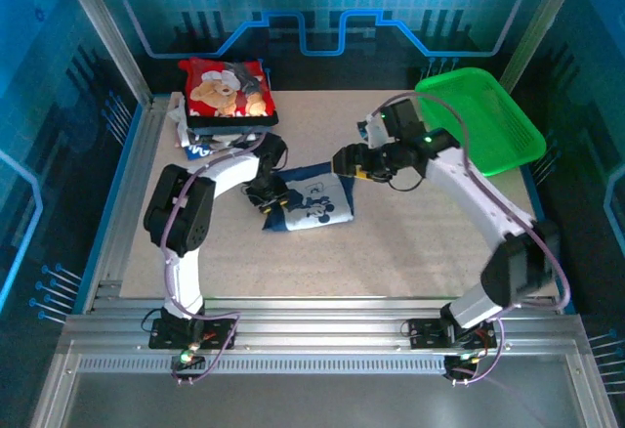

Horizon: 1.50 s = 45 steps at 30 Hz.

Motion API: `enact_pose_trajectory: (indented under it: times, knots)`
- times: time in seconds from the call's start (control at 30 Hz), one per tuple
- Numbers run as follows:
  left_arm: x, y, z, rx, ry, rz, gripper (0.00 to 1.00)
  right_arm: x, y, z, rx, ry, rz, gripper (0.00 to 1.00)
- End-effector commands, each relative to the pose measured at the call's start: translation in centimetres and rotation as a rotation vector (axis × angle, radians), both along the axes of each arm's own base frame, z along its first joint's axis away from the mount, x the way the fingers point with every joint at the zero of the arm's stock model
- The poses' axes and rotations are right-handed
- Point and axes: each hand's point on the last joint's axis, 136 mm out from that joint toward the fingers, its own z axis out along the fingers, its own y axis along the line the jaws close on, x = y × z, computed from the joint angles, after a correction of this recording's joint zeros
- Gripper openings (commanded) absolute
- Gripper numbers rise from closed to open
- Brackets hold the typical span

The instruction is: Fold and stack the t-shirts

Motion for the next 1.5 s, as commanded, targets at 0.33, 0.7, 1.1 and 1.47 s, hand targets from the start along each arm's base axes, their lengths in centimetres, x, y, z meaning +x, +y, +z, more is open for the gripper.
enact_pose_trajectory:
  times: [0.33,0.7,1.1,1.47]
  knots:
    - [8.5,-6.5,6.8,-0.07,-0.366,-0.261,0.0,-6.5,-3.5,4.7,0.122,-0.096,0.03,0.97]
    - [11.4,-7.2,18.7,-0.046,-0.662,-0.39,0.0,-6.8,-7.1,5.2,0.139,-0.121,-0.064,1.0]
    - [14.0,-8.2,24.5,-0.05,-0.791,-0.523,0.0,-6.5,-8.0,4.8,0.128,-0.114,-0.103,1.0]
    - [18.0,-5.6,30.2,-0.027,-0.915,-0.555,0.0,-6.7,-8.9,4.5,0.105,-0.1,-0.129,1.0]
